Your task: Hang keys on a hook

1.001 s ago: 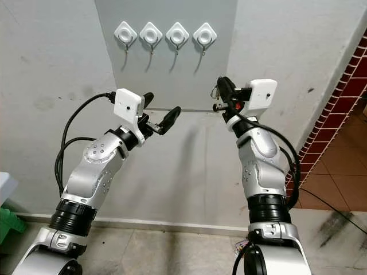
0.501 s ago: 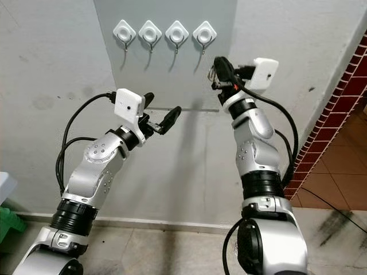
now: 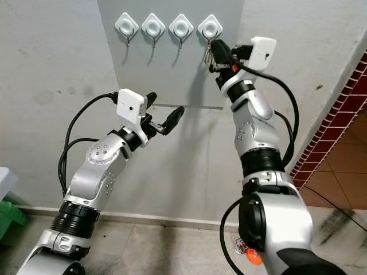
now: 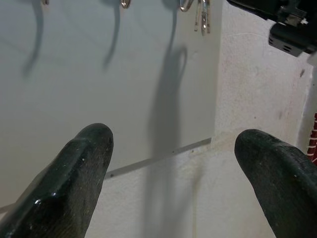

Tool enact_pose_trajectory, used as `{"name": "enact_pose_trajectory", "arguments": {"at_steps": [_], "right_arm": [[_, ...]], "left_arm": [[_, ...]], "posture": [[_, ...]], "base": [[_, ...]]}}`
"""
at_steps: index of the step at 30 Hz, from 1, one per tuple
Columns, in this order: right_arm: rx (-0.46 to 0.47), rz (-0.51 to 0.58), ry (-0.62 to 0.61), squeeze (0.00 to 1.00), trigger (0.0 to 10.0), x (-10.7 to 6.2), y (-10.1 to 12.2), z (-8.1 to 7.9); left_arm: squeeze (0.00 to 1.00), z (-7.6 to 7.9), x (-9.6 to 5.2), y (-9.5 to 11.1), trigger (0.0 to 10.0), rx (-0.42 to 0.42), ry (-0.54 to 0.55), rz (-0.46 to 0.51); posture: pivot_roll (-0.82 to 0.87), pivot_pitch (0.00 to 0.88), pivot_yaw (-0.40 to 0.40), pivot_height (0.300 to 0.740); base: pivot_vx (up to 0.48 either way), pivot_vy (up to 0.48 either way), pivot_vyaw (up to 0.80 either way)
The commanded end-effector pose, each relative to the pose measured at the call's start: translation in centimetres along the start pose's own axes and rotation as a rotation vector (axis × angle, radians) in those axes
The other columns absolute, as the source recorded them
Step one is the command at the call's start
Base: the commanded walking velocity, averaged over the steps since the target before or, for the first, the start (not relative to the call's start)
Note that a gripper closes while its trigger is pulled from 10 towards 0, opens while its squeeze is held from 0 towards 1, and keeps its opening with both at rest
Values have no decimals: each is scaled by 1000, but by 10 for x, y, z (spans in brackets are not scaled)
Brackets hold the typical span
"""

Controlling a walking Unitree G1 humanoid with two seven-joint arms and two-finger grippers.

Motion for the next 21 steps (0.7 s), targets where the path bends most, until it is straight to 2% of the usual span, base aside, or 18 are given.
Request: {"name": "enact_pose_trajectory", "arguments": {"at_steps": [1, 8, 21], "right_arm": [[-10, 29, 5, 0, 10000, 5, 11, 1], [-12, 48, 23, 0, 10000, 14, 19, -3], [-29, 43, 45, 0, 10000, 21, 22, -10]], "left_arm": [[0, 0, -2, 2, 10000, 7, 2, 2], [0, 1, -3, 1, 10000, 5, 4, 1], [0, 0, -4, 2, 10000, 3, 9, 4]], "posture": [[35, 0, 35, 740], [42, 0, 28, 740], [45, 0, 28, 740]], "base": [[0, 0, 0], [0, 0, 0], [0, 0, 0]]}}
Point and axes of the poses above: a point about 5 cm out from each wrist's last joint towards the gripper, its own x axis pointing out of the wrist towards the gripper, its own y axis along the axis of the wrist's last joint, z = x × y, the point moved 6 cm from there along x, pointing out of the wrist towards the gripper, and after that the axes turned 12 degrees about -x, right-handed, at the moved point
